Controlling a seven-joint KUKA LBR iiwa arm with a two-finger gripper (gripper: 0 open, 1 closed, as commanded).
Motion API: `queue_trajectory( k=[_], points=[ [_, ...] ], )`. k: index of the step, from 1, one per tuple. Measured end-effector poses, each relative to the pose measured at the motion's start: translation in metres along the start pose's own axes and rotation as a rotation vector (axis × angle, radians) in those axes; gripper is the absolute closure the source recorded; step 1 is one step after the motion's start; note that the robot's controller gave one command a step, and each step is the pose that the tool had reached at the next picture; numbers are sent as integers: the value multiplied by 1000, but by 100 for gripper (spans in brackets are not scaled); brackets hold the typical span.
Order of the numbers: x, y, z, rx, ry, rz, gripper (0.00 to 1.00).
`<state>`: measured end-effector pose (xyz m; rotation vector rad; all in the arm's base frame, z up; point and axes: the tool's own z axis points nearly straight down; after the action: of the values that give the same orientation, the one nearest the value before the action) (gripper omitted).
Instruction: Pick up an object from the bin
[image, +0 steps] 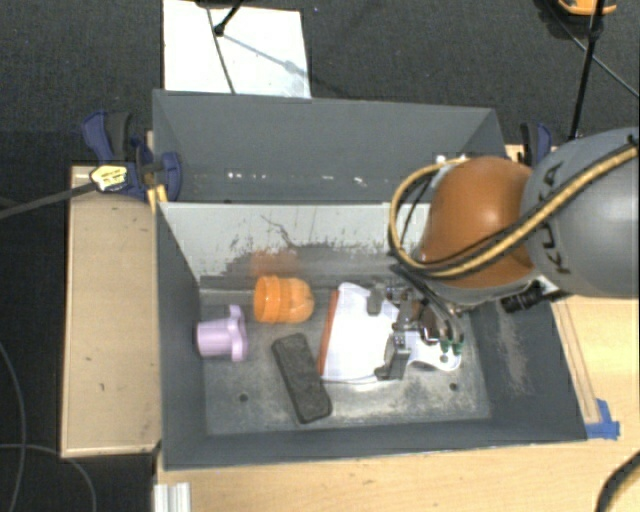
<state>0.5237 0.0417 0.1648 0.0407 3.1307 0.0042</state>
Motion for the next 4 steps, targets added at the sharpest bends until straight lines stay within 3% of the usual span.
queue_trajectory(
  k=[1,2,3,4],
  points=[
    [20,-30,51,3,7,-53,0],
    [-2,-96,83,2,6,23,0],
    [-6,-110,88,2,5,42,0],
    [9,-97,55,3,6,-133,0]
  ],
)
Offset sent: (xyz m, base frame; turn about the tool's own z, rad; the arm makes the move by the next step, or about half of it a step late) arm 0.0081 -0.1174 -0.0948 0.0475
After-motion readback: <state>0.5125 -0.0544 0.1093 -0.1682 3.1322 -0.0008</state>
